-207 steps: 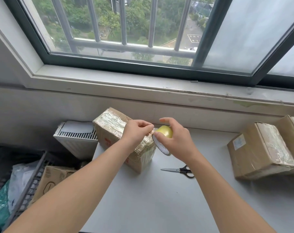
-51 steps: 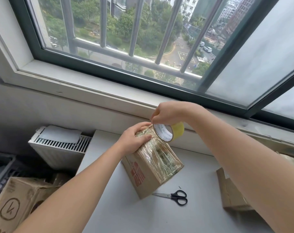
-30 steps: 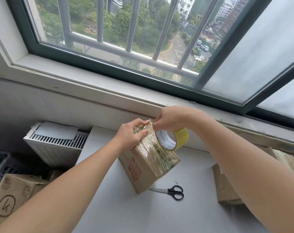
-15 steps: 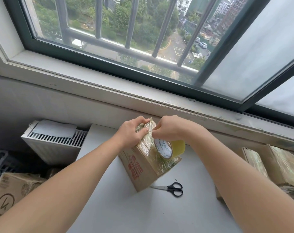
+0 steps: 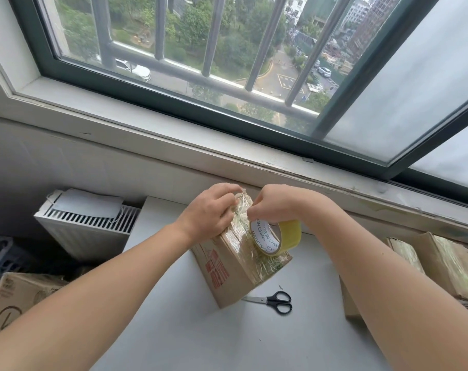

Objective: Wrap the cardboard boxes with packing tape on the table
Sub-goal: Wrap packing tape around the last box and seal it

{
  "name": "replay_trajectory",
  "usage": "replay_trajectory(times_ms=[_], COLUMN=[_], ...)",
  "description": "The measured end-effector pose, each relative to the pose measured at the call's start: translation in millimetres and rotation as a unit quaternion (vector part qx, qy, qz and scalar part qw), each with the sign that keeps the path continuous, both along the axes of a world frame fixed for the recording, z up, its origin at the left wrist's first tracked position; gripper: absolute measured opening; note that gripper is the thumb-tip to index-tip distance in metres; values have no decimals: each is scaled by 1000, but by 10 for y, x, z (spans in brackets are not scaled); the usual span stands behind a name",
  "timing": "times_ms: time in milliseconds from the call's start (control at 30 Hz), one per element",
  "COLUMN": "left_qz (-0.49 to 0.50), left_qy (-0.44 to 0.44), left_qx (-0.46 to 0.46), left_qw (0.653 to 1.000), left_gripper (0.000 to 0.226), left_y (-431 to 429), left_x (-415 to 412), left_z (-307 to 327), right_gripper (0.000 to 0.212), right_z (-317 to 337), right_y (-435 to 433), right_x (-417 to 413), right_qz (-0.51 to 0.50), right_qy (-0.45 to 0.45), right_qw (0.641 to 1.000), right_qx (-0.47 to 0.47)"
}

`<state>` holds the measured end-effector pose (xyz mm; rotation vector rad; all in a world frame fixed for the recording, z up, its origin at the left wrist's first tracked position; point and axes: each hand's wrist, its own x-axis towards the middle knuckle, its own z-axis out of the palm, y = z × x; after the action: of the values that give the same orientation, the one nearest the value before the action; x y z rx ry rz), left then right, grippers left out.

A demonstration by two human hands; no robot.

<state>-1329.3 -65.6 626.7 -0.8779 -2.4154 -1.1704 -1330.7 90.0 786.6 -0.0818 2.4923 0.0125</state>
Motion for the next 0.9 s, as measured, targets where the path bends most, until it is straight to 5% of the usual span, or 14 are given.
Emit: replay_trajectory(times_ms=[233,533,900], left_qz=[-19,-54,-113], left_qy=[82,62,-151], left_qx=[-80,-137,-40], left_qw=[993,987,981], left_gripper=[36,36,40], left_y=[-12,95,-1], left_x=[4,73,47], left_z=[65,62,87], right_gripper=[31,30,37], right_z=[1,29,47], right_y=[-14,23,58], right_x=[5,94,172], right_qz=[4,14,21], right_qy=[-1,3,28], right_qw=[1000,1000,999], right_qx=[-2,5,2])
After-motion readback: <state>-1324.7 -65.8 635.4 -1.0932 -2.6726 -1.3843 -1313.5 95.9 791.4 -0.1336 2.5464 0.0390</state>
